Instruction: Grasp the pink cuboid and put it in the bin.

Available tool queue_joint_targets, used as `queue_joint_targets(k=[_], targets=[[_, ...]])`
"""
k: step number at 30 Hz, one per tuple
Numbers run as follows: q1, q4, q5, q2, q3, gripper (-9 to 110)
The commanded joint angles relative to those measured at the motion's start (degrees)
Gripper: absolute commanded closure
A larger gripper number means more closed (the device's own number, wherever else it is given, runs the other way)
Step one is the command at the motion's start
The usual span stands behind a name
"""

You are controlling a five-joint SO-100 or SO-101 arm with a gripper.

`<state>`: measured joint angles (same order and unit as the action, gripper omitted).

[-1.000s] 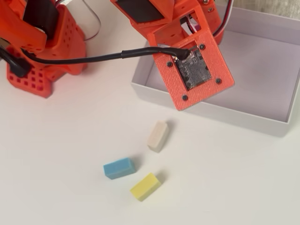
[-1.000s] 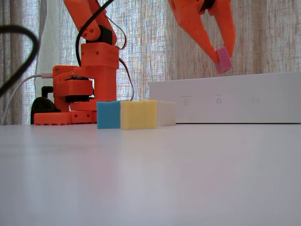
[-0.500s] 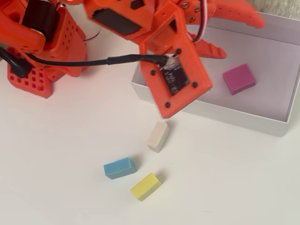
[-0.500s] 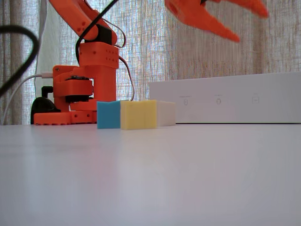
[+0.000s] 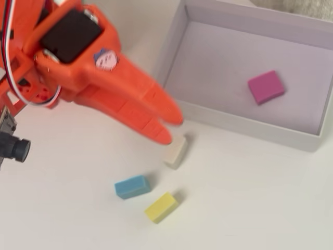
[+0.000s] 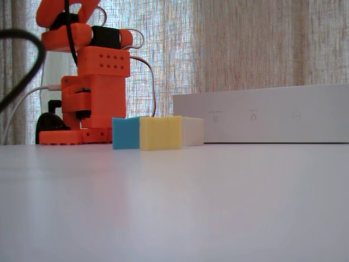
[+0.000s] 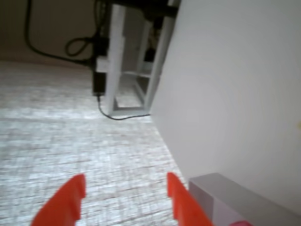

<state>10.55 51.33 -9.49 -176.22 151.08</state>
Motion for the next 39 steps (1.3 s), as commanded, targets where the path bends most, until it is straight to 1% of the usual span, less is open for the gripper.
queue_joint_targets(k=[1, 8, 17, 21, 22, 24, 26, 27, 30, 31, 39], targets=[[-0.62, 7.91, 0.62, -5.45, 3.25, 80], [-0.18, 17.05, 0.44, -13.36, 10.46, 80], [0.18, 22.15, 0.09, -13.36, 14.06, 81], [0.18, 26.02, 0.0, -13.36, 14.85, 86], [0.18, 25.93, -0.35, -13.36, 14.94, 89], [0.18, 25.75, -0.7, -13.36, 15.56, 90], [0.18, 25.4, -1.32, -13.36, 16.7, 95], [0.18, 25.14, -1.67, -13.36, 17.4, 96], [0.18, 25.05, -1.93, -13.36, 17.58, 105], [0.18, 25.05, -1.93, -13.36, 17.58, 110], [0.18, 25.05, -1.93, -13.36, 17.58, 110]])
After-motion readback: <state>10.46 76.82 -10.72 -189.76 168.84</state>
